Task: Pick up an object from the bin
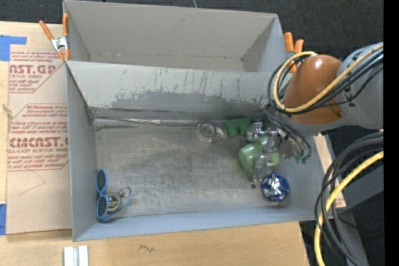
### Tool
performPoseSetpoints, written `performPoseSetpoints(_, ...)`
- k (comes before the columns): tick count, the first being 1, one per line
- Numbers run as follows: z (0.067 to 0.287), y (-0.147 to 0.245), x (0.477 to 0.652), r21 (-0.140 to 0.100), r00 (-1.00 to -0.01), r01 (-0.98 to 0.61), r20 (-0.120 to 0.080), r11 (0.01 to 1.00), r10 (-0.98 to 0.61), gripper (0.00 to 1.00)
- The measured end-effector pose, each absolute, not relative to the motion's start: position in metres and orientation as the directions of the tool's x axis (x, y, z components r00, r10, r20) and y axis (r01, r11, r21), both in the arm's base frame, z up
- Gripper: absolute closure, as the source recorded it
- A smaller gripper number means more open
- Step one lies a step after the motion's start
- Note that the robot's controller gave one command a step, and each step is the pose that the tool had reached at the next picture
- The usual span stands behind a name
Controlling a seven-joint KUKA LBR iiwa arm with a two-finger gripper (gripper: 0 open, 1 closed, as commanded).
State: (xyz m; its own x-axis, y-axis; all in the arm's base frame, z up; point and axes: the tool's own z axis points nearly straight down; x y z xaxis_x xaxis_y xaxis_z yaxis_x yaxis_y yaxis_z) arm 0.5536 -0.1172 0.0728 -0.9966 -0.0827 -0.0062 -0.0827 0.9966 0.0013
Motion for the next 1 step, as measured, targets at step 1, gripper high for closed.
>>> performPoseSetpoints(1, 0.2294, -0.1254, 0.5507, -0.003, -0.996, -0.093, -0.011, 0.996, -0.093, 1.0)
